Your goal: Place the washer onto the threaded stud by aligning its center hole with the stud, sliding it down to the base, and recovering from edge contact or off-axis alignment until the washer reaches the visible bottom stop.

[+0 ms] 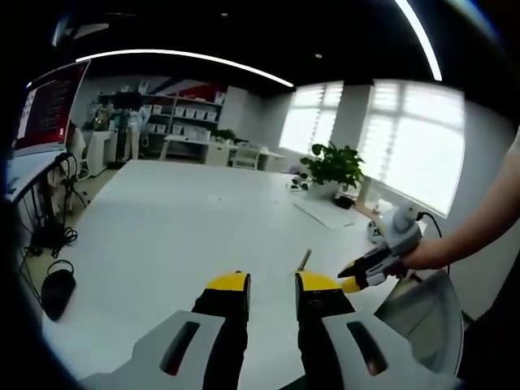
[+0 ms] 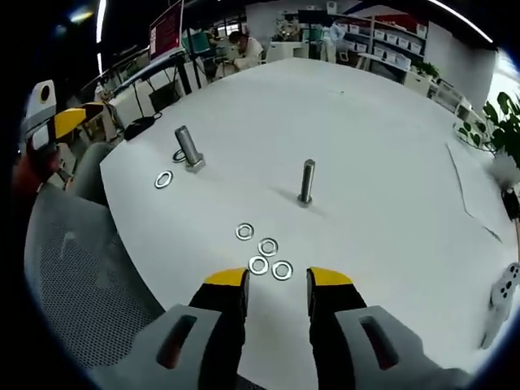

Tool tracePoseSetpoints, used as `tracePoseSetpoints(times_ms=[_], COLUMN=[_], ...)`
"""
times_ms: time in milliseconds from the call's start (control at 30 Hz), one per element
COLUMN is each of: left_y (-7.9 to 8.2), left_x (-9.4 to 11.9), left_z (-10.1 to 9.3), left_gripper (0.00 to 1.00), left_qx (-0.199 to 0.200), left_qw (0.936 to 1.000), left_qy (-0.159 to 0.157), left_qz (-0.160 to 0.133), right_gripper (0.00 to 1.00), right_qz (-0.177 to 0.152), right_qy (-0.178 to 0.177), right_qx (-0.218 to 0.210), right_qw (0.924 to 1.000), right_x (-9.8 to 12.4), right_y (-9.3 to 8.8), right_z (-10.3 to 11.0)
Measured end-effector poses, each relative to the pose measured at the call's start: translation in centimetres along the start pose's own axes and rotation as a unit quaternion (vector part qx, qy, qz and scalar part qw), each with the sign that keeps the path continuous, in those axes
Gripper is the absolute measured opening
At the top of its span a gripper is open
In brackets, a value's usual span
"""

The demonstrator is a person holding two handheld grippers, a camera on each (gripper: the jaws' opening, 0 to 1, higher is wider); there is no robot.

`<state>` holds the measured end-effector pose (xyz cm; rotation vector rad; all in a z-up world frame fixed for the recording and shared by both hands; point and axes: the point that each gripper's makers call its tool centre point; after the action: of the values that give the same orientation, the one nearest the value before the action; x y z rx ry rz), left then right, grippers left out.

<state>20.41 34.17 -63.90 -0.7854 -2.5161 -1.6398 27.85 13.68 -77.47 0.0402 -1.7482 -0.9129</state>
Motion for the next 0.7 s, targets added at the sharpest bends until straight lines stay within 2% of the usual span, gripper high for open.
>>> tracePoseSetpoints(times_ms=[100, 233, 500, 700], left_y=[-0.1, -0.1, -0.1, -0.2], left_x=[0.0, 0.1, 0.1, -0.1], left_z=[0.1, 0.1, -0.2, -0.1], left_gripper=[0.20, 0.20, 0.20, 0.20], left_qx=[0.001, -0.001, -0.003, -0.001], left_qw=[1.0000, 1.0000, 1.0000, 1.0000], left_qy=[-0.002, -0.003, -0.007, -0.008], left_qz=[0.002, 0.002, 0.002, 0.001], right_gripper=[0.30, 0.27, 0.25, 0.23], right_qz=[0.018, 0.021, 0.046, 0.054], right_qy=[-0.004, 0.000, 0.004, 0.009], right_qx=[0.000, -0.009, 0.012, 0.025], right_qw=[0.9998, 0.9997, 0.9989, 0.9982], right_x=[-0.3, -0.4, -0.9, -1.2], right_y=[-0.7, -0.8, -1.1, -0.6], right_z=[-0.4, -0.3, -0.5, -0.6])
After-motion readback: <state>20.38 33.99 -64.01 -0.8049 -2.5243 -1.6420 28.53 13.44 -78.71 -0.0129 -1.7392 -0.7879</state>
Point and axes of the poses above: the point that each gripper's makers call its tool centre point, and the gripper's own axes: x roughly backward along the fingers, z roughly to its left, y roughly out of its top, and after that the axes turned 12 degrees about x, right-handed
